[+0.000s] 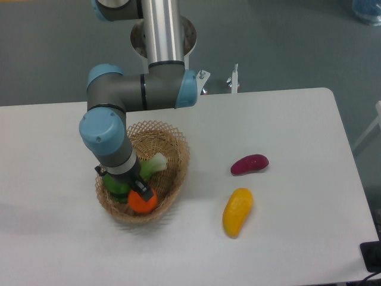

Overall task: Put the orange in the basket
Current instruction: 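Open the gripper to release the orange beside the bok choy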

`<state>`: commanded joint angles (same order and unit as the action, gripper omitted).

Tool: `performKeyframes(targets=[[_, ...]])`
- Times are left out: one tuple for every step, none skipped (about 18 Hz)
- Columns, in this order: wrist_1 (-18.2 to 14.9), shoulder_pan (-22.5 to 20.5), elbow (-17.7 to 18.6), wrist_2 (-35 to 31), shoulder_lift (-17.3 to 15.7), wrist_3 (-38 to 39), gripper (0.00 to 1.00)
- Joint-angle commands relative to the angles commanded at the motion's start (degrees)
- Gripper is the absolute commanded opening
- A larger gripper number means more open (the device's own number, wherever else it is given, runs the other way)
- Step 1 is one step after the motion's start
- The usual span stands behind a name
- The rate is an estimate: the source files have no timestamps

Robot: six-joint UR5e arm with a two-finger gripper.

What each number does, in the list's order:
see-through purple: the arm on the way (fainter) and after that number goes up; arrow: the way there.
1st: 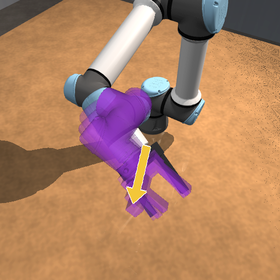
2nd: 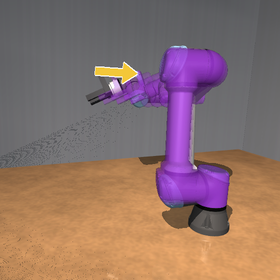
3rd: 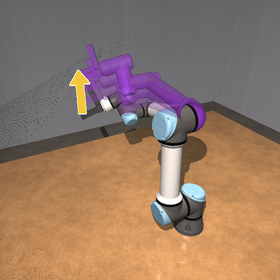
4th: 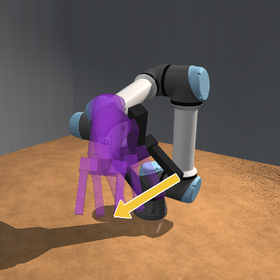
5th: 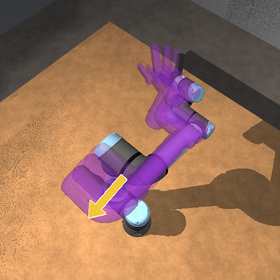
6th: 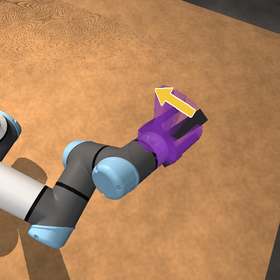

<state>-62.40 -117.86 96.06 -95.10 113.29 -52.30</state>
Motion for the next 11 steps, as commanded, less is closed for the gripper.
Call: performKeyframes(targets=[[0.0,0.0,0.0,0.44,-0.17,0.0,1.0],[-0.17,0.0,-0.09,0.61,-0.35,0.09,1.0],[0.0,0.0,-0.09,0.88,-0.61,0.09,1.0],[0.26,-0.09,-0.09,1.05,-0.7,0.18,1.0],[0.44,-0.26,-0.17,1.05,-0.7,0.09,1.0],[0.53,-0.52,-0.52,1.05,-0.88,0.09,1.0],[1.31,-1.48,-0.09,1.05,-2.01,-0.09,1.0],[2.54,-2.54,0.26,1.05,-2.54,0.0,1.0],[3.77,-3.42,0.35,1.05,-2.9,0.0,1.0],[5.26,-4.38,0.18,1.05,-2.81,0.0,1.0],[6.4,-6.05,0.0,0.97,-2.9,0.09,1.0]])
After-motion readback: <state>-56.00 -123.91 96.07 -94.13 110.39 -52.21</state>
